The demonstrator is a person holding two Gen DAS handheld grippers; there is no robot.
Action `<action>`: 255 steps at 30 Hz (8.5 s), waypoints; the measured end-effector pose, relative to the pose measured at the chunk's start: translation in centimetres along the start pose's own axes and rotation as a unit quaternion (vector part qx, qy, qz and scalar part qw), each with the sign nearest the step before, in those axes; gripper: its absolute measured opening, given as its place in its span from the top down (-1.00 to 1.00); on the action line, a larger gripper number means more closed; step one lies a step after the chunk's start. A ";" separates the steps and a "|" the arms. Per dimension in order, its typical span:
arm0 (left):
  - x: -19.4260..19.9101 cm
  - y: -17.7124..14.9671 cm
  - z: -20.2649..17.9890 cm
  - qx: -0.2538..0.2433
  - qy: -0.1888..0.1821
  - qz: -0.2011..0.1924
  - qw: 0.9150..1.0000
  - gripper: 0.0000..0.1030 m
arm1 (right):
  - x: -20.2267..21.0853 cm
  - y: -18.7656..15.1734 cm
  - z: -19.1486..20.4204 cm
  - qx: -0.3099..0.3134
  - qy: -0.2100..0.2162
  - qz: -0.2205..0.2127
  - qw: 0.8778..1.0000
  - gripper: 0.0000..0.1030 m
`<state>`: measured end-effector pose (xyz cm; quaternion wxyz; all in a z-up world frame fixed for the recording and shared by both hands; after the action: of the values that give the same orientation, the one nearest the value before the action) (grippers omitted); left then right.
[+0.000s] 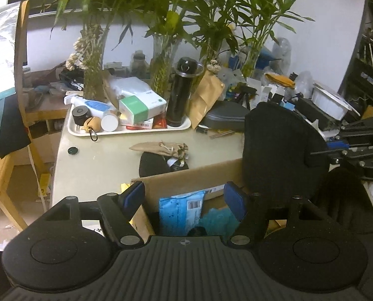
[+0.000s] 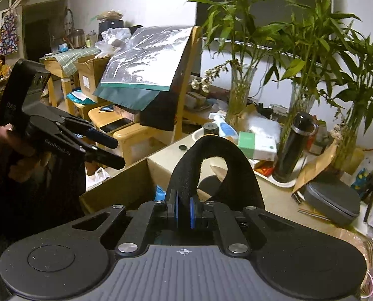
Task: Organize soft objects
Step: 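Lower the black foam pad into the box and open the right tool, then move the left tool back over the table toward the yellow wipes pack, then grasp the yellow wipes pack with the left tool and lift it, then grasp the black tissue pack with the right tool while the left holds the yellow pack, then carry the yellow pack into the box and open the left tool while the right holds the tissue pack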
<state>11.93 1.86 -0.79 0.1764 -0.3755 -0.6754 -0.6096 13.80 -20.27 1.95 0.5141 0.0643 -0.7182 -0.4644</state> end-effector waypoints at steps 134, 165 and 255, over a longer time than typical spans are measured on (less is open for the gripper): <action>-25.0 2.8 12.3 -0.001 -0.237 0.253 0.938 -0.39 | -17.1 1.2 -18.6 -0.184 -0.047 0.036 0.981 -1.00; -23.3 3.1 10.6 0.013 -0.285 0.210 0.935 0.45 | -19.9 -0.3 -20.0 -0.215 -0.035 0.103 0.970 -1.00; -4.2 7.8 4.8 -0.039 0.026 -0.038 0.998 0.49 | -11.6 6.9 -15.3 -0.207 -0.068 0.191 0.957 0.00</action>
<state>21.34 5.05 0.71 0.1562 -0.3405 -0.6601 -0.6511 34.06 -19.00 -0.22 0.5454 -0.2138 -0.6386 -0.4989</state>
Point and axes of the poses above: each gripper's, at about its wrist camera, not at the fingertips, and x roughly against the way its jaws point, z to its left, y to its top, the point moved 5 cm from there along -x, roughly the way its jaws point, and after that the axes turned 7 degrees about z, right-handed, at the moved point
